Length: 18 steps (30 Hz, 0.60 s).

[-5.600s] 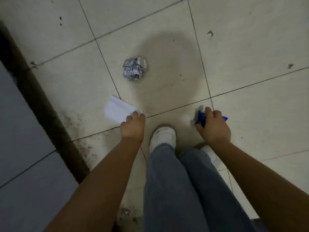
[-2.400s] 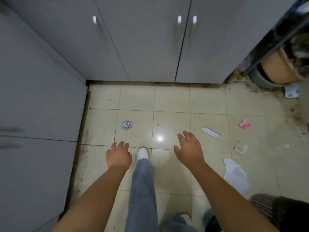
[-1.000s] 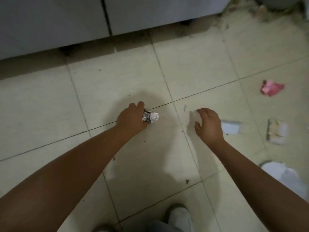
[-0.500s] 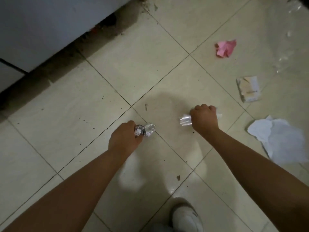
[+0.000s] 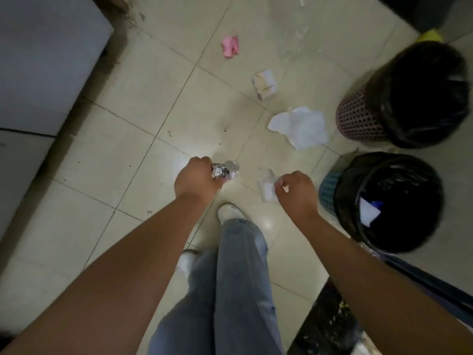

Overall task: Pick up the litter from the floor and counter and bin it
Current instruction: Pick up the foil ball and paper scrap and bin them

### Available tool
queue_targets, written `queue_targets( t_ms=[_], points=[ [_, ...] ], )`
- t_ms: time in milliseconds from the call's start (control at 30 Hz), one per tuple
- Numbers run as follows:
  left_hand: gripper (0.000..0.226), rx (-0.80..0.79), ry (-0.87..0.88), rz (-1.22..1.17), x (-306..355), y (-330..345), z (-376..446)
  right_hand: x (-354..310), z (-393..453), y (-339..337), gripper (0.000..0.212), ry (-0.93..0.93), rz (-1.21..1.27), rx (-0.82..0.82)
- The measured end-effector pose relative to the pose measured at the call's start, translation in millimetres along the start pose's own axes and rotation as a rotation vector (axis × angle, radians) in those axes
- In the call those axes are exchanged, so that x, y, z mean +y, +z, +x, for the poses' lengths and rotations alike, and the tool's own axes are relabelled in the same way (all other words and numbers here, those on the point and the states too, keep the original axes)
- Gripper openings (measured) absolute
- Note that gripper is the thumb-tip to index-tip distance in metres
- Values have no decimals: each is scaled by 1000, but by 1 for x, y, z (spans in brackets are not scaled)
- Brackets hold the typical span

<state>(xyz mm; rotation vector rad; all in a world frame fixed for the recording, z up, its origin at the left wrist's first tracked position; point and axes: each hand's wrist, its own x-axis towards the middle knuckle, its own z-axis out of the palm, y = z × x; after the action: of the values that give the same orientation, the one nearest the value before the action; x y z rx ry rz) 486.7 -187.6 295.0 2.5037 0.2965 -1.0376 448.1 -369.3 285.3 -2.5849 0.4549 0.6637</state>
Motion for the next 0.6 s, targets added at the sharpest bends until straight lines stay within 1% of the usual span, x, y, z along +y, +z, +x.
queue_targets(
  t_ms=[100, 200, 267, 333, 433, 467, 533, 600],
  points=[
    [39, -47, 75, 75, 59, -17, -55, 31, -51, -74, 22, 201, 146, 38],
    [41, -79, 148, 126, 114, -24, -102, 62, -96, -141, 18, 425, 353, 137],
    [42, -110, 202, 163, 150, -20, -129, 91, -128, -171, 19, 574, 431, 198],
    [41, -144, 246, 183, 183, -10, -152, 121, -155, -190, 18, 697, 498, 255],
    [42, -191, 275, 197, 230, 15, -172, 169, -182, -210, 10, 845, 626, 275],
    [43, -204, 271, 205, 246, 25, -176, 186, -185, -214, 12, 891, 661, 288],
    [44, -220, 264, 228, 277, 46, -176, 218, -182, -220, 20, 926, 719, 311],
    [45, -227, 261, 257, 311, 71, -170, 252, -168, -225, 15, 966, 745, 294]
  ],
)
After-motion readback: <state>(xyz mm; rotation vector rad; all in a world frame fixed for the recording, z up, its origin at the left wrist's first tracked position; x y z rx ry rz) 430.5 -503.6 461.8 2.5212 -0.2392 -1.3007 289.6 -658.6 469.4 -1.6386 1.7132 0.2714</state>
